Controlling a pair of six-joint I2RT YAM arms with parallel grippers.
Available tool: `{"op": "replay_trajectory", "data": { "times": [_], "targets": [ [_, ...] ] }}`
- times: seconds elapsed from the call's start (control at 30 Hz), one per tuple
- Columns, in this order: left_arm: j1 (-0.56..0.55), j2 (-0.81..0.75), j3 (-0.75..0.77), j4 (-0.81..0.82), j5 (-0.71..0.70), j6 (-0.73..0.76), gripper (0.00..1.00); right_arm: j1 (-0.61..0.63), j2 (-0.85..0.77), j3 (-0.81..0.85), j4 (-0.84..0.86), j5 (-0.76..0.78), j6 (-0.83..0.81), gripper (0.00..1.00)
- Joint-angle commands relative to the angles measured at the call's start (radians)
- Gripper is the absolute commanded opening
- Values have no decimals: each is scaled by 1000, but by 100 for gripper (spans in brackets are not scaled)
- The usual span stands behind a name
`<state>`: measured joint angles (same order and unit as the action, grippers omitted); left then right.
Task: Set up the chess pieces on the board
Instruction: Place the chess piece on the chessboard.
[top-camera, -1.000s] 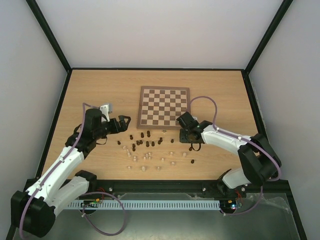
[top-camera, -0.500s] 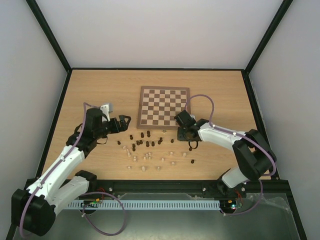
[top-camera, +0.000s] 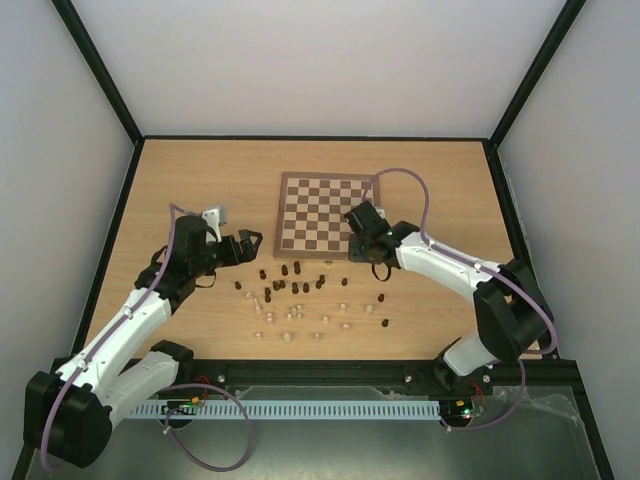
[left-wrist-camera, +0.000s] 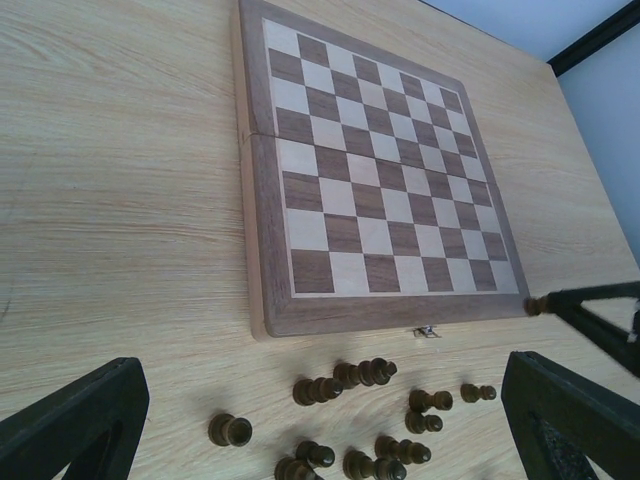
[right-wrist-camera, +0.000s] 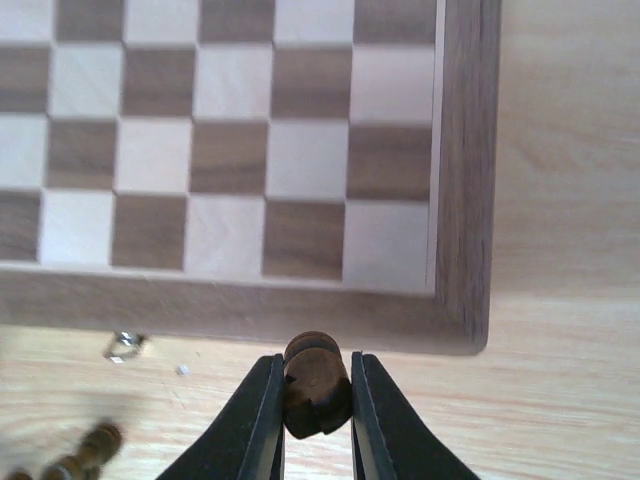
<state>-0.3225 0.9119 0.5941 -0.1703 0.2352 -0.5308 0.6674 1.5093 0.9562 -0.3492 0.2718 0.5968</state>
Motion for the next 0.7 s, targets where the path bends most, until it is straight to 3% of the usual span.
{"op": "replay_trajectory", "data": {
  "times": [0.0, 0.27, 0.67],
  "targets": [
    [-3, 15, -5, 11, -15, 4, 99, 4, 50, 89, -78, 83, -57, 3],
    [-3, 9, -10, 24, -11, -2, 100, 4, 151, 110, -6, 130, -88, 2],
    [-4, 15, -20, 25, -23, -4, 99, 6, 180, 81, 73, 127, -110, 2]
  ]
}}
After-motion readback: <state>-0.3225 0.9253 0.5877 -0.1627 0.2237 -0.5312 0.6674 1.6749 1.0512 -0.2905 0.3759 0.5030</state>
